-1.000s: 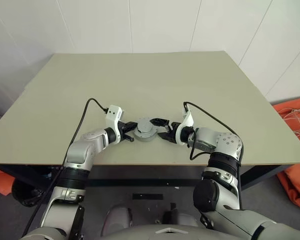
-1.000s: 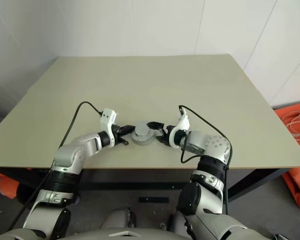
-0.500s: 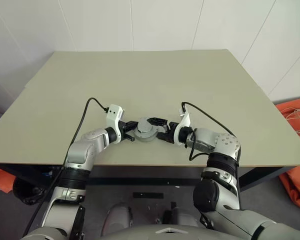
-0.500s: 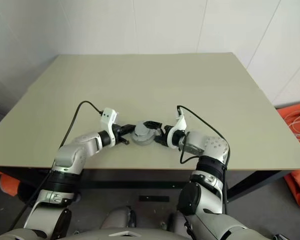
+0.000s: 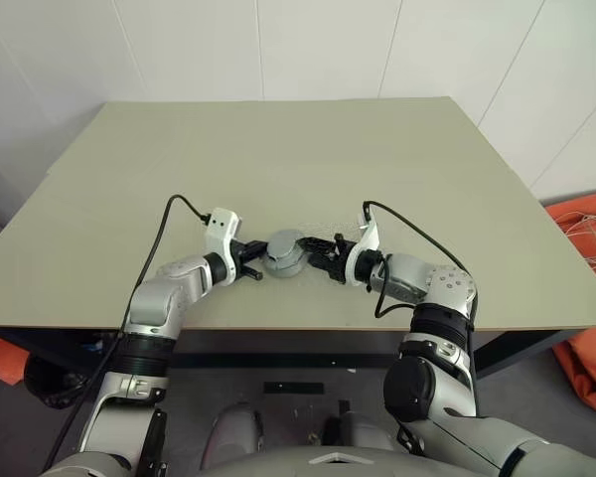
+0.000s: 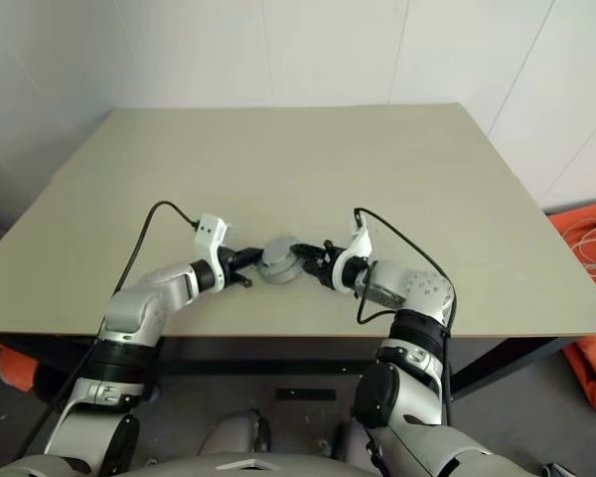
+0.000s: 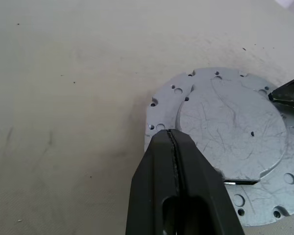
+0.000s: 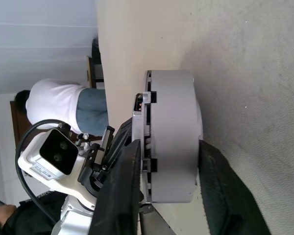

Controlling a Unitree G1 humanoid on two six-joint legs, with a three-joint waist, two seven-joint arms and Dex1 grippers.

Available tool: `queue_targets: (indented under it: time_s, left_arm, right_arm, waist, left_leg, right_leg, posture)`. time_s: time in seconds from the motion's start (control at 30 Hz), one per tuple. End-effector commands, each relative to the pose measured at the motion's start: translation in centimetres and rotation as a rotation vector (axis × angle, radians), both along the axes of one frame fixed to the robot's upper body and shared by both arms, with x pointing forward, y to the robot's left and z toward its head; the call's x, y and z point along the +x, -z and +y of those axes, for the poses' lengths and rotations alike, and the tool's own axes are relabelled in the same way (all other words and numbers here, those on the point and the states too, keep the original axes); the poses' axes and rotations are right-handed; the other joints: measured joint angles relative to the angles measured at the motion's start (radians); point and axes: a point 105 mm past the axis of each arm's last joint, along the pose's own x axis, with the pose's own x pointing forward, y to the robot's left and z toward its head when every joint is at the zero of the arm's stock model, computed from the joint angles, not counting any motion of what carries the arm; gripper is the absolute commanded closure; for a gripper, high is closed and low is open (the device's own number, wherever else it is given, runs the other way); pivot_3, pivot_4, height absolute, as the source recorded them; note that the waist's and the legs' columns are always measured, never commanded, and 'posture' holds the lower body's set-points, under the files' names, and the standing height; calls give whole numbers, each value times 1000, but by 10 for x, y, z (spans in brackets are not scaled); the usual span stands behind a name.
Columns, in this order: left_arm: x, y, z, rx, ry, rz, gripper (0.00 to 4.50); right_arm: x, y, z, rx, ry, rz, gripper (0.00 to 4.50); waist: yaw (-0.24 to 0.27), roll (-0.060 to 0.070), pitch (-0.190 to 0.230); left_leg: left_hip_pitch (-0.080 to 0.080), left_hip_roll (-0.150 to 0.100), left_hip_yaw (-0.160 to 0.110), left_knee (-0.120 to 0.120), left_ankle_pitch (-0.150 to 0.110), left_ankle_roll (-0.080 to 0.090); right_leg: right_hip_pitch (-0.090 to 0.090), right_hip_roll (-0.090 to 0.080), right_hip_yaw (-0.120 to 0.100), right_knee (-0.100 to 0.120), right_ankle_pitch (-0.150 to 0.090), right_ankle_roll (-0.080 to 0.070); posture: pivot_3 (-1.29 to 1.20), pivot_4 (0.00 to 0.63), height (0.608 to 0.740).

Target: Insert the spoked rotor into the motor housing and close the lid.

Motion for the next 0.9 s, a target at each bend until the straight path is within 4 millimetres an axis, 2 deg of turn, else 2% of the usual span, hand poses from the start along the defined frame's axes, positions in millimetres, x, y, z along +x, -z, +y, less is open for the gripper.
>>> queue_targets:
  time_s: [0.03,0.53,0.9]
  left_arm:
    - [-5,-2,-17,-20,64,1,4500]
    - [-4,-2,-18,-22,61,1,4500]
    - [-4,-3,-17,-23,58,-1,4500]
  right_arm:
    - [-3,-37,44,138,-126,-107,3409]
    - [-17,-36,48,143,-213,-106,3409]
    - [-23,-43,56,177,-263,-128,3409]
  waist:
    - [0,0,0]
    - [-1,0,0]
    - [0,0,0]
  left_leg:
    - [-1,0,0,0,0,0]
    - [-1,0,0,0,0,0]
    - [-2,1,0,0,0,0]
  right_leg:
    - [-1,0,0,0,0,0]
    - [-2,0,-1,0,0,0]
    - [-2,0,-2,0,1,1]
  posture:
    - [0,0,740]
    - [0,0,740]
    - [0,0,740]
